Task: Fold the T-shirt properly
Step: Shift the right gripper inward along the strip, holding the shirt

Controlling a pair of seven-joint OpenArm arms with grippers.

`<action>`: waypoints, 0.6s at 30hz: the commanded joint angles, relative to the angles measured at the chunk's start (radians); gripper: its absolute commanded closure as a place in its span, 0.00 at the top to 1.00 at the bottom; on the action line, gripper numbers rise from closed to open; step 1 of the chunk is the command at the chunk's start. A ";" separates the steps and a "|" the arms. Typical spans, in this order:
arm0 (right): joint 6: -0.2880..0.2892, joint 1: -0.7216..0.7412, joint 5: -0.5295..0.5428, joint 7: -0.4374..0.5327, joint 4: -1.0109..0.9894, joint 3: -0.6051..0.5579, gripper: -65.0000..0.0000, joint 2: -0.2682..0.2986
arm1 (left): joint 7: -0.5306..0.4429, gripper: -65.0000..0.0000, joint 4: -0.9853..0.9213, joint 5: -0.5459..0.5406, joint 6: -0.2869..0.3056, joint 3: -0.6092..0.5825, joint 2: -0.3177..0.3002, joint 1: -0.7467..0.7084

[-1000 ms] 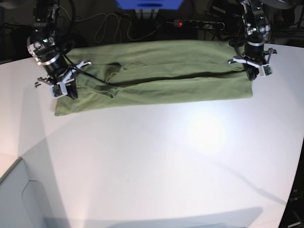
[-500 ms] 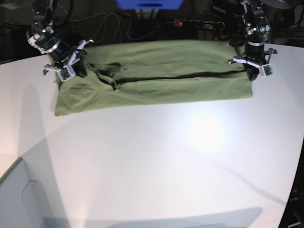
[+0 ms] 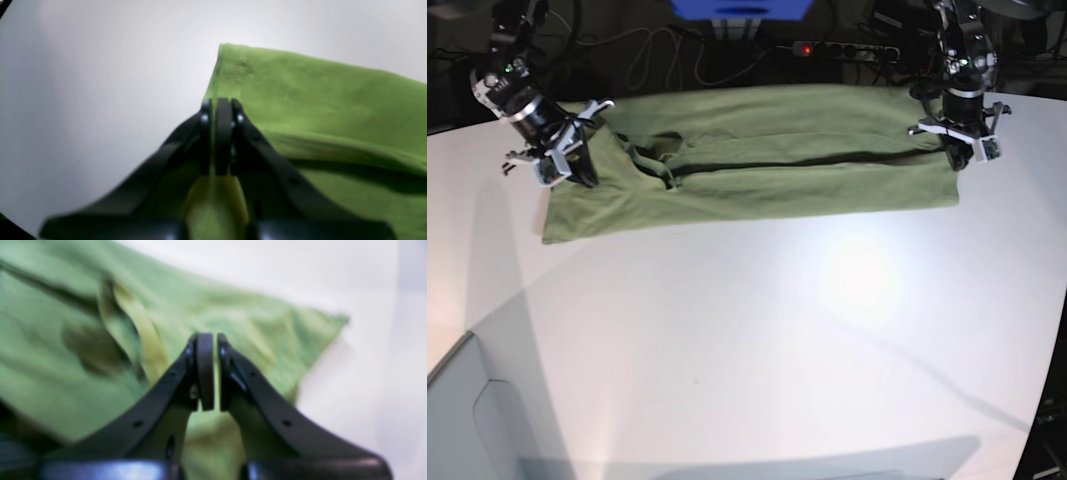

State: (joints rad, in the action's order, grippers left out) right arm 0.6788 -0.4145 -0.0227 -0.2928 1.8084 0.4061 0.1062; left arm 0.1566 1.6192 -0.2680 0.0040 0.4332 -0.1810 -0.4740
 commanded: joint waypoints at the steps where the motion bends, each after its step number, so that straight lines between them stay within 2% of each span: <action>1: 0.019 0.013 0.013 0.022 0.011 -0.014 0.00 -0.007 | -0.024 0.00 0.011 -0.003 -0.003 0.008 -0.012 -0.007; 11: 0.019 0.095 -0.142 0.031 -0.127 -0.134 0.00 -0.098 | -0.024 0.00 0.008 -0.001 -0.003 0.008 -0.012 -0.007; 16: 0.019 0.068 -0.148 0.033 -0.143 -0.175 0.00 -0.092 | -0.022 0.00 0.008 -0.001 -0.003 0.008 -0.012 -0.007; 18: 0.019 0.059 -0.148 0.033 -0.141 -0.187 0.00 -0.070 | -0.022 0.00 0.008 -0.001 -0.003 0.008 -0.012 -0.007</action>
State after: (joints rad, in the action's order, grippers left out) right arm 0.6796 -0.3580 -0.1837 -0.2813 1.6493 0.2180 0.0273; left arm 0.1574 1.6119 -0.2684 0.0044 0.4347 -0.1825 -0.4740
